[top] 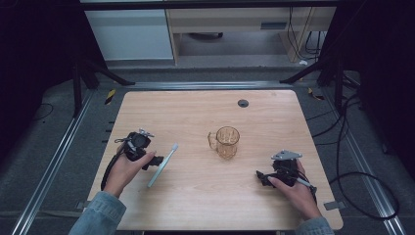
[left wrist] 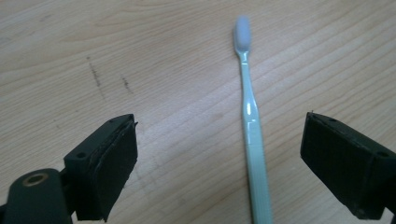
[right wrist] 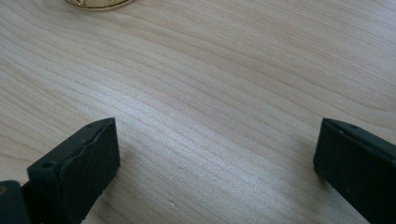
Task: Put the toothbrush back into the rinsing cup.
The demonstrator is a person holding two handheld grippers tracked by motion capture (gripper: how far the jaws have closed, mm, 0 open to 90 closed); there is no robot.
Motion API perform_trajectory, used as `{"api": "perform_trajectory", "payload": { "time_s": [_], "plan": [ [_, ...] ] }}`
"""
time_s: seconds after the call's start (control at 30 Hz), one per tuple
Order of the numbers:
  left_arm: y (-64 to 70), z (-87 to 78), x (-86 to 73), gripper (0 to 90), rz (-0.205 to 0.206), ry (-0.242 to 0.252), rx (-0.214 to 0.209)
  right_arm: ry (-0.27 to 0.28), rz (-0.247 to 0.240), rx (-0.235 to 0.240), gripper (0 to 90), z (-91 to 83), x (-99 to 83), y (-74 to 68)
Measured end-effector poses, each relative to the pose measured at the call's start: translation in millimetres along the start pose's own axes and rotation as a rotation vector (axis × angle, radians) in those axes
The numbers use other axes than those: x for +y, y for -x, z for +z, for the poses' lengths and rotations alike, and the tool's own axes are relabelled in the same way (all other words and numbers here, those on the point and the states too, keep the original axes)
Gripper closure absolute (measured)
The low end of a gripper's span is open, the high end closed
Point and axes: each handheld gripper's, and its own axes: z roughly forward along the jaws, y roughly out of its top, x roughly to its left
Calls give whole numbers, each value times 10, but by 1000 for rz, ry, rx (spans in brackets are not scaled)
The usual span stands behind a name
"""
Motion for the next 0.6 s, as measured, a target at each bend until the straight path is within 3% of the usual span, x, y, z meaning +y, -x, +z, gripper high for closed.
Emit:
{"api": "perform_trajectory", "payload": {
  "time_s": [0.2, 0.3, 0.43, 0.6],
  "plan": [
    [106, 83, 158, 115, 72, -90, -4, 7, -5, -23, 7, 18, 0, -5],
    [114, 104, 202, 141, 75, -102, -3, 4, 17, -20, 7, 20, 13, -13],
    [113, 122, 294, 181, 62, -114, -31, 6, 9, -26, 7, 24, 12, -8],
    [115, 142, 410, 259, 78, -147, -55, 5, 12, -24, 7, 23, 12, -10]
  ]
}}
